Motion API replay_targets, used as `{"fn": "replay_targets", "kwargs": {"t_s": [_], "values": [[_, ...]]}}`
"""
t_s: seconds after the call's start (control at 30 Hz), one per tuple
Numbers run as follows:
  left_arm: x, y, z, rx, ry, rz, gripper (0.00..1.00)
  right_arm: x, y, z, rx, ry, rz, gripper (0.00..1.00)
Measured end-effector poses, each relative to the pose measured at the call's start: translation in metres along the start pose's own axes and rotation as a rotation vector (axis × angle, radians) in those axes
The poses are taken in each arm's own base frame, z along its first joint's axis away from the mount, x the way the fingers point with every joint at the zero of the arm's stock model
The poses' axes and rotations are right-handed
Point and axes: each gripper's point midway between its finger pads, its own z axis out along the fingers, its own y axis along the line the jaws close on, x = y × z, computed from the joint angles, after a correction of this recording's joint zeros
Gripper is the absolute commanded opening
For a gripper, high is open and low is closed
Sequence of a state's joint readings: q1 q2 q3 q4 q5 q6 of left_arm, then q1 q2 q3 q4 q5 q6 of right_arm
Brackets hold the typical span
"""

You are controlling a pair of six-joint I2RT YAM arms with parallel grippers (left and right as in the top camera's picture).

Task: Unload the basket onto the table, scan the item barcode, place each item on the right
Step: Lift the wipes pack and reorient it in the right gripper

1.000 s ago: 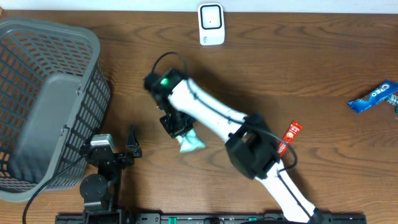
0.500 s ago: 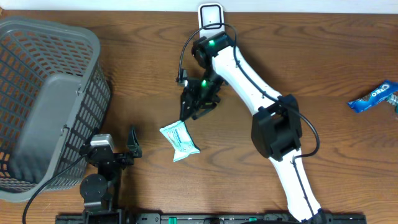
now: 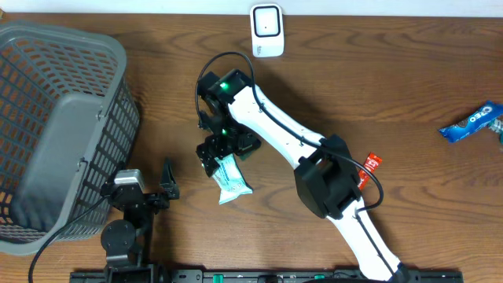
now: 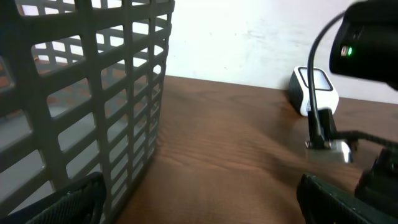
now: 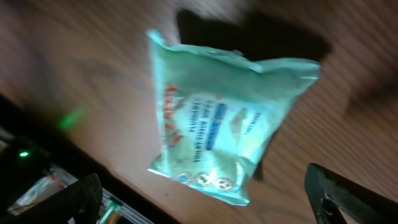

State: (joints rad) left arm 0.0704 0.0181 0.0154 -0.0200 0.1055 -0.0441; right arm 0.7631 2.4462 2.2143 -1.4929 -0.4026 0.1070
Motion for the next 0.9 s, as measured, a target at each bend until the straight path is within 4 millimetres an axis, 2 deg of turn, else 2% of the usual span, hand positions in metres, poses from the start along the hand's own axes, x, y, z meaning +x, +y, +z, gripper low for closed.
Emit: {"fn": "replay_targets", "kwargs": {"t_s": [0.23, 0.33, 0.5, 0.6, 0.63, 0.7, 0.77, 0.8, 0.83, 0.9], "values": [[0.000, 0.000, 0.000, 0.000, 0.000, 0.000, 0.98, 0.004, -0.021, 0.032, 0.021, 0.036, 0.000, 0.99], [0.000, 0.000, 0.000, 0.000, 0.000, 0.000, 0.98, 0.008, -0.016, 0.038, -0.022, 0.034, -0.016, 0.99], [0.000, 0.000, 0.000, 0.000, 0.000, 0.000, 0.98, 0.010, -0.007, 0.046, -0.103, 0.003, -0.053, 0.67], [0.000, 0.000, 0.000, 0.000, 0.000, 0.000, 0.98, 0.010, -0.006, 0.051, -0.128, -0.016, -0.055, 0.63], [0.000, 0.000, 0.000, 0.000, 0.000, 0.000, 0.98, 0.010, -0.007, 0.052, -0.126, -0.024, -0.048, 0.56], [0.000, 0.000, 0.000, 0.000, 0.000, 0.000, 0.98, 0.010, -0.010, 0.053, -0.116, -0.035, -0.037, 0.29], [0.000, 0.000, 0.000, 0.000, 0.000, 0.000, 0.98, 0.010, -0.010, 0.056, -0.123, -0.037, -0.024, 0.17], [0.000, 0.000, 0.000, 0.000, 0.000, 0.000, 0.98, 0.009, -0.010, 0.056, -0.128, -0.037, -0.019, 0.05], [0.000, 0.000, 0.000, 0.000, 0.000, 0.000, 0.98, 0.009, -0.009, 0.056, -0.133, -0.036, -0.011, 0.01], [0.000, 0.000, 0.000, 0.000, 0.000, 0.000, 0.98, 0.010, -0.008, 0.054, -0.143, -0.036, -0.007, 0.01]]}}
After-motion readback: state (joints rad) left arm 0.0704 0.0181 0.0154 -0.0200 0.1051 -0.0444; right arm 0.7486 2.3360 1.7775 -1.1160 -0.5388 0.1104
